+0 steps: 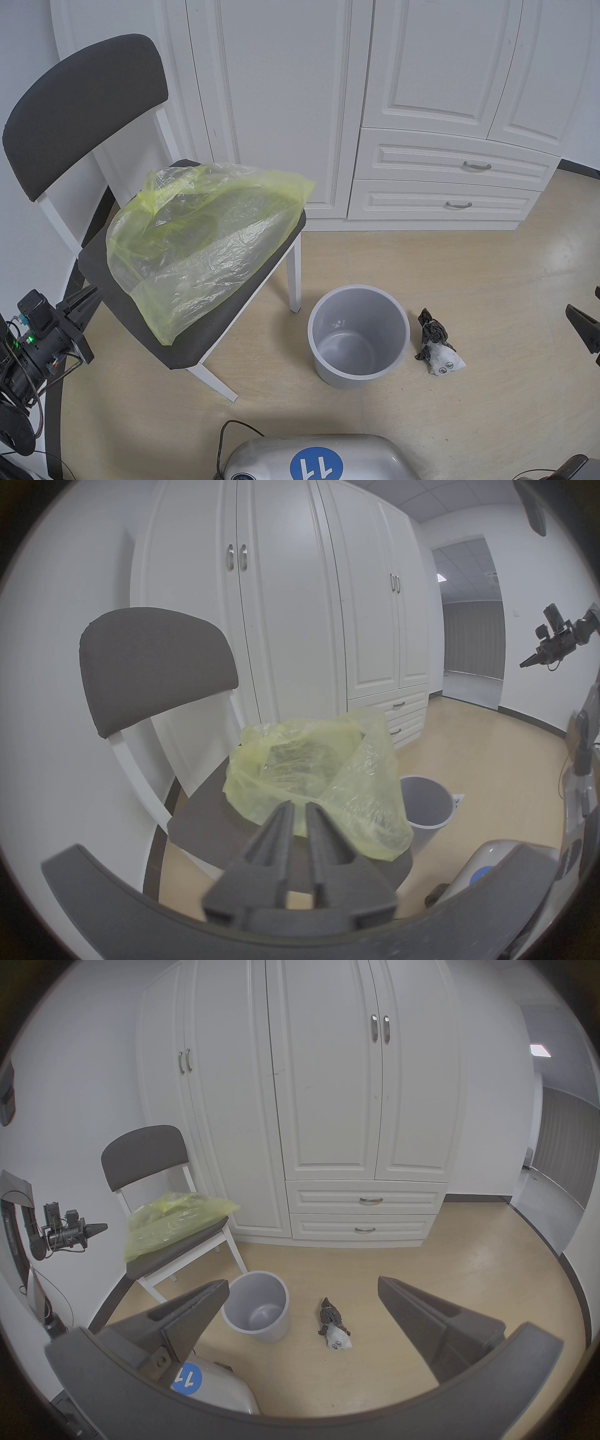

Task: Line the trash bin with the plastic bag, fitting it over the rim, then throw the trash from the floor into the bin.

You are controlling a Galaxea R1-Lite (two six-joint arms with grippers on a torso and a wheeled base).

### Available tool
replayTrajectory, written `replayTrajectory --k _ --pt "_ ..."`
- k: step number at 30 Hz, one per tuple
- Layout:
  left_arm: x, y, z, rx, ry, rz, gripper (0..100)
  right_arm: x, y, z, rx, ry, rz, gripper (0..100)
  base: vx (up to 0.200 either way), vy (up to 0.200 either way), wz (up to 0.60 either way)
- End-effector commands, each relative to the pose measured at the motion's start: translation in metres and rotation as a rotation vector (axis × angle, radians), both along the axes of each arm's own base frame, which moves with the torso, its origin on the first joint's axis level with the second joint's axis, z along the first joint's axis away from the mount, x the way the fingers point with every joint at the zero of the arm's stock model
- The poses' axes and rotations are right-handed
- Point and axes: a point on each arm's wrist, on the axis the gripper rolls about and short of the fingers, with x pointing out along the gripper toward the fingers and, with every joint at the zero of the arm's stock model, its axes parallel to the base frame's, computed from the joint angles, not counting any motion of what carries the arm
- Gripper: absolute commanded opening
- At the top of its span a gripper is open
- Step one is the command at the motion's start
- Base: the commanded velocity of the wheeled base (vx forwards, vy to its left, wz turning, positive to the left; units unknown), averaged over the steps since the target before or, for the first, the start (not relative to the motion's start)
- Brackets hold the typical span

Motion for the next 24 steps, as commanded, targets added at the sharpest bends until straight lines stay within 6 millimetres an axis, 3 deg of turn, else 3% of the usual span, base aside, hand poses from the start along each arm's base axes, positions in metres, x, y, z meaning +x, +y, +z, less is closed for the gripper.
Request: replayTrajectory --k 1,3,4,13,19,24 --pt "0.0 -0.022 -0.003 -0.034 0.027 -0.052 100 -0.001 0.0 0.001 -0.003 -0.008 0.001 100 0.0 0.0 0.0" --pt "0.0 -0.023 -0.002 -0.035 0.026 -0.052 100 -0.001 0.0 0.001 -0.003 -0.008 0.001 100 0.0 0.0 0.0" --pt "0.005 -0.034 0.002 -0.091 0.023 -0.063 100 -0.002 0.0 0.002 -0.002 -0.014 0.001 100 0.0 0.0 0.0" --pt "0.024 -0.075 0.019 -0.17 -0.022 -0.007 100 -0.001 0.0 0.005 0.002 -0.023 0.003 100 0.0 0.0 0.0" --pt "0.057 -0.117 0.027 -0.147 0.064 0.051 100 -0.003 0.0 0.008 0.002 -0.025 0.002 100 0.0 0.0 0.0" --pt "0.065 -0.133 0.027 -0.017 0.238 0.166 100 -0.003 0.0 0.007 0.001 -0.023 -0.004 100 0.0 0.0 0.0"
